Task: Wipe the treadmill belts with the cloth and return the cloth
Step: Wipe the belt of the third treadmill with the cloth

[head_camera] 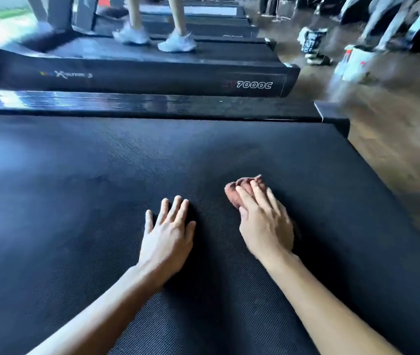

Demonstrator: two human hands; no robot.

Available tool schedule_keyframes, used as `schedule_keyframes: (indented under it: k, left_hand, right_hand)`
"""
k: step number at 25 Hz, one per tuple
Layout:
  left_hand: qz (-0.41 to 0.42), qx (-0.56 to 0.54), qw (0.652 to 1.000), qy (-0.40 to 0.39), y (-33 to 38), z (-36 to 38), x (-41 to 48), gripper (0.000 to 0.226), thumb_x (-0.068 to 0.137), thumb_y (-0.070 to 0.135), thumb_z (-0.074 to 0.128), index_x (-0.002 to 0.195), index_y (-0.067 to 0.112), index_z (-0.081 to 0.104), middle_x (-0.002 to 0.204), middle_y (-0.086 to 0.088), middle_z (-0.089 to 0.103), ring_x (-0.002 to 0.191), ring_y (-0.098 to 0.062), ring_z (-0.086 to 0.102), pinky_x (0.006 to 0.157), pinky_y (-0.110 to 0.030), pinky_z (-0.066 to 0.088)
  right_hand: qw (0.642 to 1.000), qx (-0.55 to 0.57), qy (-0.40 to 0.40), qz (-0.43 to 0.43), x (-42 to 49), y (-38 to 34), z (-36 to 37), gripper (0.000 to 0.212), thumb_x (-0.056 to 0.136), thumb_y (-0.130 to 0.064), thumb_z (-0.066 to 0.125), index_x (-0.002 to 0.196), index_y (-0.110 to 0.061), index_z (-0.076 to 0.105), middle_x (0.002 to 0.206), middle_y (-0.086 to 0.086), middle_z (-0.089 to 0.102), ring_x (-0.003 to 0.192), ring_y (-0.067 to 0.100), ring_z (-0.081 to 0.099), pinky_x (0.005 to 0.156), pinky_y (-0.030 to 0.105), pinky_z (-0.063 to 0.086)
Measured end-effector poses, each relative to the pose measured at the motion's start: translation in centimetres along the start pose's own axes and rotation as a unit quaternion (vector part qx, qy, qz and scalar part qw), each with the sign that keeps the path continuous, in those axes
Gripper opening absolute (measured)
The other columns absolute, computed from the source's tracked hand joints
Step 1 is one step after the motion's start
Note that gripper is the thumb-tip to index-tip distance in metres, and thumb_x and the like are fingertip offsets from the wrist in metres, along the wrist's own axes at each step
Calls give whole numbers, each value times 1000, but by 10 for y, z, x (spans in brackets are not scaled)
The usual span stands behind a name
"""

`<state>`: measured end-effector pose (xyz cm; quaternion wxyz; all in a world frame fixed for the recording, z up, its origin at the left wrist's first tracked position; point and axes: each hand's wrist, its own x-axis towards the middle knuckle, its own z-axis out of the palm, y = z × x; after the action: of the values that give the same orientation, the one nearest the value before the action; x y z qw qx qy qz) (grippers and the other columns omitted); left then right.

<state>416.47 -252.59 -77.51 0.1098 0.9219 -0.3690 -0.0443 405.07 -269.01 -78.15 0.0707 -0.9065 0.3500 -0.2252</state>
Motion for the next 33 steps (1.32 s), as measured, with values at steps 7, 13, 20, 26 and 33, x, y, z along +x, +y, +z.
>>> schedule_keyframes:
  k: [7, 13, 20, 26, 33]
  left_hand:
    - [-7, -15, 1000, 14, 22, 9, -67, 75, 86, 53, -3, 155, 25, 9, 162, 8, 0, 149, -17, -8, 118, -43, -6]
    - [-5, 10, 999, 47, 25, 18, -82, 71, 91, 49, 4, 154, 20, 21, 161, 0, 16, 149, -22, 8, 119, -47, 7]
    - [-15, 2, 998, 54, 25, 18, -84, 66, 93, 47, 13, 153, 22, 22, 161, 3, 16, 149, -20, 7, 120, -46, 5]
    - [-14, 15, 998, 58, 28, 15, -81, 64, 93, 44, 17, 152, 21, 26, 160, 3, 20, 149, -21, 10, 119, -47, 9]
    - [-16, 7, 998, 66, 25, 17, -81, 55, 100, 39, 34, 152, 22, 26, 160, 3, 20, 149, -21, 11, 120, -47, 8]
  right_hand:
    - [1000, -17, 21, 3, -60, 8, -30, 54, 80, -22, 70, 133, -30, 58, 144, 0, 51, 125, 32, 53, 100, 43, 45]
    - [997, -19, 11, -75, -112, 8, -43, 52, 84, -23, 62, 135, -31, 55, 147, -2, 49, 128, 30, 50, 101, 43, 45]
    - [998, -17, 11, -67, -137, 16, -58, 55, 78, -21, 73, 131, -31, 60, 144, -2, 52, 126, 30, 52, 102, 41, 46]
    - [993, -18, 9, -117, -157, 14, -60, 51, 81, -24, 67, 130, -35, 60, 143, -5, 52, 127, 28, 51, 102, 40, 46]
    - [986, -36, 14, -163, -158, 19, -62, 46, 86, -28, 58, 131, -37, 59, 143, -4, 52, 127, 28, 52, 100, 40, 47]
